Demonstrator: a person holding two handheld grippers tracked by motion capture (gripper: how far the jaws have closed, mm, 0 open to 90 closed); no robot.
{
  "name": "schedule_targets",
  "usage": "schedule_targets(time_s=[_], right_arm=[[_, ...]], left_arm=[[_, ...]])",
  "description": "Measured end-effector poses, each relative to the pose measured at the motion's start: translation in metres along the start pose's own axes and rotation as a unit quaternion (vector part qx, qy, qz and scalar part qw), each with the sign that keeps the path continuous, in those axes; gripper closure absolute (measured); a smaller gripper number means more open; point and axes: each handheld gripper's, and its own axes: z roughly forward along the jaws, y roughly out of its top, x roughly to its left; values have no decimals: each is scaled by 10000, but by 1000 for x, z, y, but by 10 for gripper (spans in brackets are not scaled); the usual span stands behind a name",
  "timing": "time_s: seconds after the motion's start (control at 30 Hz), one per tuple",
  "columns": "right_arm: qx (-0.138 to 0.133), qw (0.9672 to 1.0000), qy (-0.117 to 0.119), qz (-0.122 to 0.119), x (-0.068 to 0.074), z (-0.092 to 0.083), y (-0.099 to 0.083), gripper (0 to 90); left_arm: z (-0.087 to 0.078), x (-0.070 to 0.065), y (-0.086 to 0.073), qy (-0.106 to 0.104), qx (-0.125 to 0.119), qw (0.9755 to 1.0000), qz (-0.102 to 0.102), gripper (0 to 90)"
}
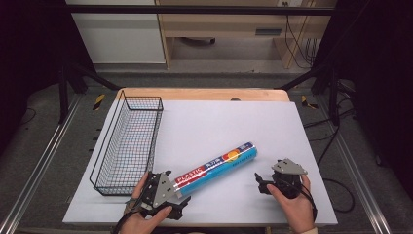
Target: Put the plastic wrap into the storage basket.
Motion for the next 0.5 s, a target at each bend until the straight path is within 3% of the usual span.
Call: schedule_targets(time_s=[0.17,0.2,0.27,0.5], right_arm=[[56,10000,-5,14,1,1,-1,93],[57,10000,-2,10,2,1,-1,93],[51,10000,35,-63,1,2,-1,93],[99,9999,83,-25,3,2,-2,93]], left_arm=[[8,9,17,37,253,9996,113,52],[14,11,31,-46,464,9986,238,51],[23,13,45,-194,666,9971,309,50],[70,15,77,-658,1178,9905,251,54]])
